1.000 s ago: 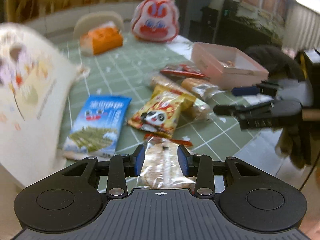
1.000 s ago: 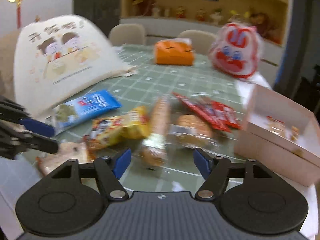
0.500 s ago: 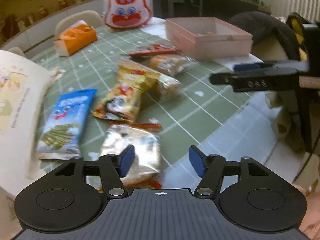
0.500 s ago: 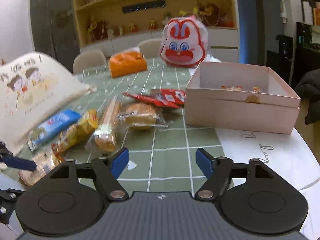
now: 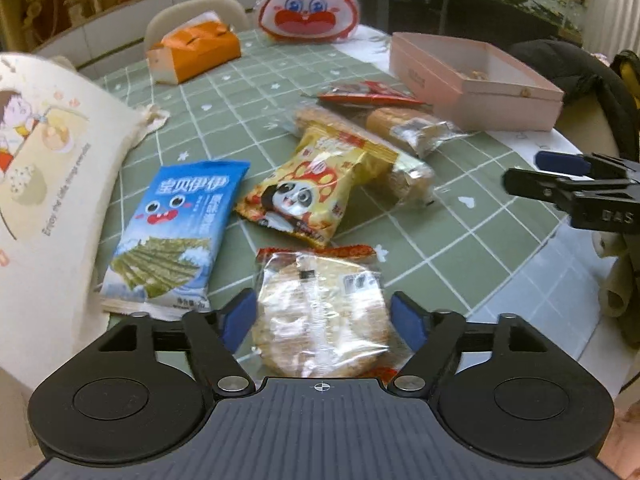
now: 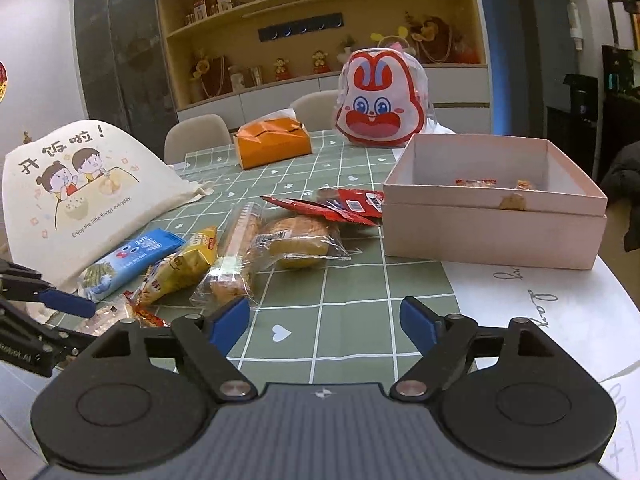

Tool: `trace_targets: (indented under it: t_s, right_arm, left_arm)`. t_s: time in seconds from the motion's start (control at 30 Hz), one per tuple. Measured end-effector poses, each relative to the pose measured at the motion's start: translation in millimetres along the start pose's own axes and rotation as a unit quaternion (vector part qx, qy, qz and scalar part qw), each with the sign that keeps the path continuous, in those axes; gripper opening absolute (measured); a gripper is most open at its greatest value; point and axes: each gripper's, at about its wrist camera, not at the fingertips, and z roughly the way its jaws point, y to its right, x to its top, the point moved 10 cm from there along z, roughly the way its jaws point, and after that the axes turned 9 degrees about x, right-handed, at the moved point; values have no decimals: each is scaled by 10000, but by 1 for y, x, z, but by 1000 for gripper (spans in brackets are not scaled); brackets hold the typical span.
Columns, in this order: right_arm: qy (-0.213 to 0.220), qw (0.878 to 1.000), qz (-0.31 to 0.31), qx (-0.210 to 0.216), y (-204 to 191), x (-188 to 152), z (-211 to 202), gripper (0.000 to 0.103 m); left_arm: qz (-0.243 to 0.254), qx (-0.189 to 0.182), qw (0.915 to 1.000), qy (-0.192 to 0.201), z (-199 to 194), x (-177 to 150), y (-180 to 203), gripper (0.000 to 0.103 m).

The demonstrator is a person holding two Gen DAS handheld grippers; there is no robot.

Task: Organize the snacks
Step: 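Lift the cracker packet with the left tool while the right grasps the seaweed packet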

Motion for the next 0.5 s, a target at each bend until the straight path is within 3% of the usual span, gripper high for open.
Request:
trace_targets:
  t_s: [0.17, 0.37, 0.5]
  right_arm:
    - [-12, 10000, 34, 20, 0, 0, 0, 84]
    - [-118, 9999, 15, -62, 1, -2, 3, 84]
    - [-373, 9987, -333, 69, -21, -1, 9, 84]
  left_arm:
    - [-364, -290, 9988, -157, 8, -4, -6, 85]
    - [-534, -654, 9962, 219, -2, -4, -5, 82]
    - [-1140, -1061, 9852, 717, -23, 19, -24, 82]
